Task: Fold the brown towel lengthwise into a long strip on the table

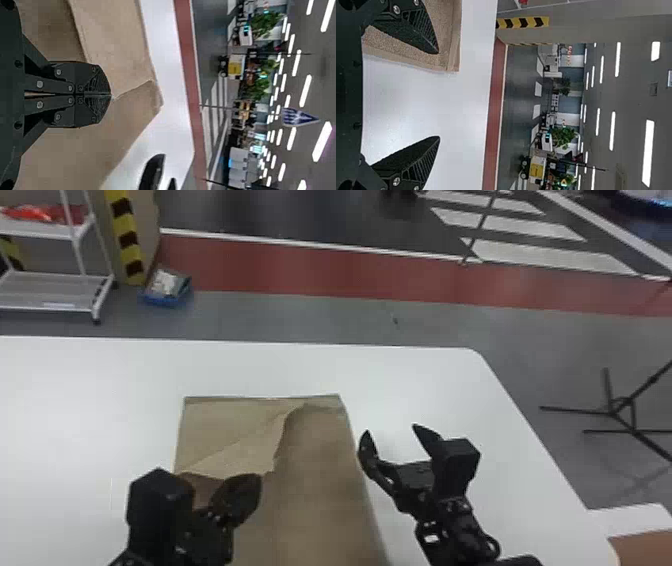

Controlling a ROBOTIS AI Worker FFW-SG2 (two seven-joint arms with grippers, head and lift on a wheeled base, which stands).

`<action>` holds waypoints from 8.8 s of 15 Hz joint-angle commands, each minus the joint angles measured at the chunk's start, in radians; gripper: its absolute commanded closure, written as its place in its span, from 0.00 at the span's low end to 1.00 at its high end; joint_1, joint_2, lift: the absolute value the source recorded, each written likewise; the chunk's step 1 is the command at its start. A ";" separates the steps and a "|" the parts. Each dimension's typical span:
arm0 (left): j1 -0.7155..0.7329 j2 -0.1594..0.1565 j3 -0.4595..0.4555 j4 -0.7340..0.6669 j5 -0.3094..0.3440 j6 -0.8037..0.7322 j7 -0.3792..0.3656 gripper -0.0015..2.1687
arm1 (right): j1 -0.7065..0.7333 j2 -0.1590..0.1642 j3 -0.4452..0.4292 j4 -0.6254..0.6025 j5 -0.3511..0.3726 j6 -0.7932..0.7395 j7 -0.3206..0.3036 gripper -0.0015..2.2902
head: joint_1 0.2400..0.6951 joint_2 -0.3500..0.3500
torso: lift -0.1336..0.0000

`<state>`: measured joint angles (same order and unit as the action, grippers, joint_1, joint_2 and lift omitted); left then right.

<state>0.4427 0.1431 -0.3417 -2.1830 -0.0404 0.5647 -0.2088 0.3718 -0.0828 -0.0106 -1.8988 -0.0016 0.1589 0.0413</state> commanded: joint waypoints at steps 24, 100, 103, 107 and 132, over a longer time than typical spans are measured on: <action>0.022 -0.014 0.306 0.134 0.077 -0.670 0.312 0.02 | 0.035 -0.060 0.308 0.055 0.118 -0.037 0.149 0.16 | 1.00 0.82 | 0.12; -0.452 -0.065 0.030 0.677 0.185 -0.372 0.097 0.16 | -0.080 -0.018 -0.269 -0.005 -0.127 0.150 0.284 0.62 | 1.00 0.07 | 0.12; -0.481 -0.070 0.027 0.707 0.183 -0.366 0.108 0.17 | -0.076 -0.018 -0.247 -0.013 -0.121 0.138 0.284 0.62 | 1.00 0.08 | 0.12; -0.510 -0.068 0.066 0.747 0.185 -0.262 0.100 0.17 | -0.077 -0.023 -0.249 -0.008 -0.118 0.129 0.285 0.62 | 1.00 0.12 | 0.12; 0.062 -0.065 0.630 -0.394 0.263 0.085 0.140 0.82 | -0.264 -0.160 -0.325 -0.066 0.083 0.331 0.445 0.62 | 1.00 0.33 | 0.12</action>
<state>0.4661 0.0832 0.2406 -2.5105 0.1782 0.6273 -0.0692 0.1042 -0.2413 -0.3291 -1.9619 0.0806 0.4899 0.4616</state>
